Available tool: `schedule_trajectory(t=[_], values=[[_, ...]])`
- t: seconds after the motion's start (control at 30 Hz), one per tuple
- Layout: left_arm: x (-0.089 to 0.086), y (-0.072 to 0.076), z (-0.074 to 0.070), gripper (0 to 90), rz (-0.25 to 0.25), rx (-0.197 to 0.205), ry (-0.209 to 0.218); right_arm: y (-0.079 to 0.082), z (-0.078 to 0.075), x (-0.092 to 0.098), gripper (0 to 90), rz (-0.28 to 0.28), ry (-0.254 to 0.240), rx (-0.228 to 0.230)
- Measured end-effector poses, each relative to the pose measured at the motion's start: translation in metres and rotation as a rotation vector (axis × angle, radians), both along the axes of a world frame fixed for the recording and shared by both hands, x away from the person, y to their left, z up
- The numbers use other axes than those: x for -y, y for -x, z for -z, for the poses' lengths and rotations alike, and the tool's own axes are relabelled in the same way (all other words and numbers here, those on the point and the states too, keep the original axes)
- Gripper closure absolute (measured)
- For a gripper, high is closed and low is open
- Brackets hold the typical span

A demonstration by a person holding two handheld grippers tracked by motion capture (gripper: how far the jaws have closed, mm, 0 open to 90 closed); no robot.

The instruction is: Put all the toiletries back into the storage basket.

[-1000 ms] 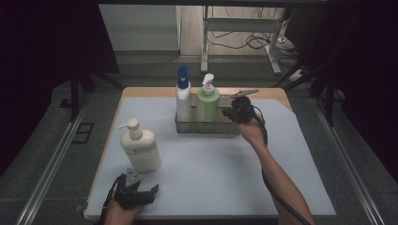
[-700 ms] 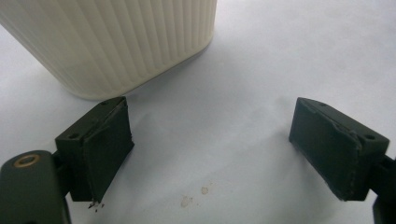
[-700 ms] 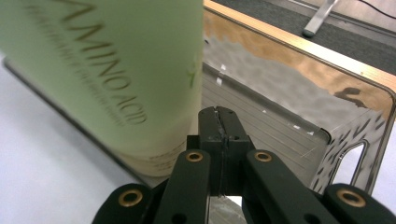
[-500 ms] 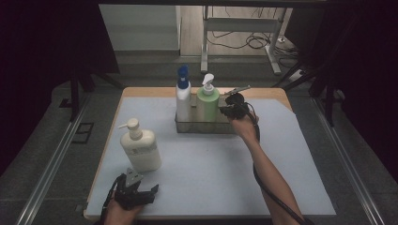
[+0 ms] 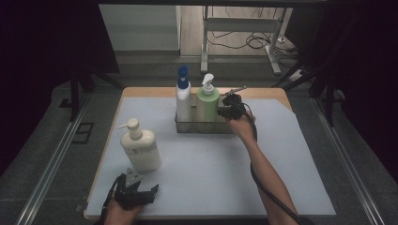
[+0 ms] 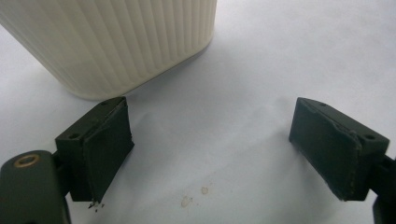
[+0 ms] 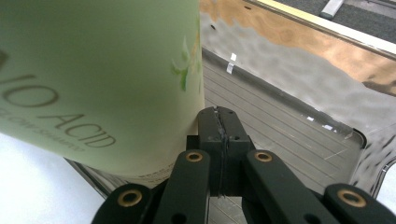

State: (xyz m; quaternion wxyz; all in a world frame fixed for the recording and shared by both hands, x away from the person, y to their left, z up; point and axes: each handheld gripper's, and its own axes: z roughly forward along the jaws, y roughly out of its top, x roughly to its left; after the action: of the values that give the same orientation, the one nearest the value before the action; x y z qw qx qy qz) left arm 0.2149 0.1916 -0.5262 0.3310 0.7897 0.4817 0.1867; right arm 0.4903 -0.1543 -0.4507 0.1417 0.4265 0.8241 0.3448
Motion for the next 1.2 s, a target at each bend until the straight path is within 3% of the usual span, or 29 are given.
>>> schedule_trajectory(t=[0.13,0.63,0.9,1.2], values=[[0.000,0.000,0.000,12.6,0.000,0.000,0.000,-0.001,0.002,0.002,89.1,0.006,-0.022,-0.014],[0.000,0.000,0.000,12.6,0.000,0.000,0.000,0.000,0.004,-0.003,89.2,0.000,-0.014,-0.015],[0.000,0.000,0.000,12.6,0.000,0.000,0.000,0.003,0.006,-0.013,89.2,-0.032,-0.018,-0.020],[0.000,0.000,0.000,12.6,-0.001,-0.001,-0.001,0.004,0.006,-0.014,89.3,-0.020,-0.027,-0.021]])
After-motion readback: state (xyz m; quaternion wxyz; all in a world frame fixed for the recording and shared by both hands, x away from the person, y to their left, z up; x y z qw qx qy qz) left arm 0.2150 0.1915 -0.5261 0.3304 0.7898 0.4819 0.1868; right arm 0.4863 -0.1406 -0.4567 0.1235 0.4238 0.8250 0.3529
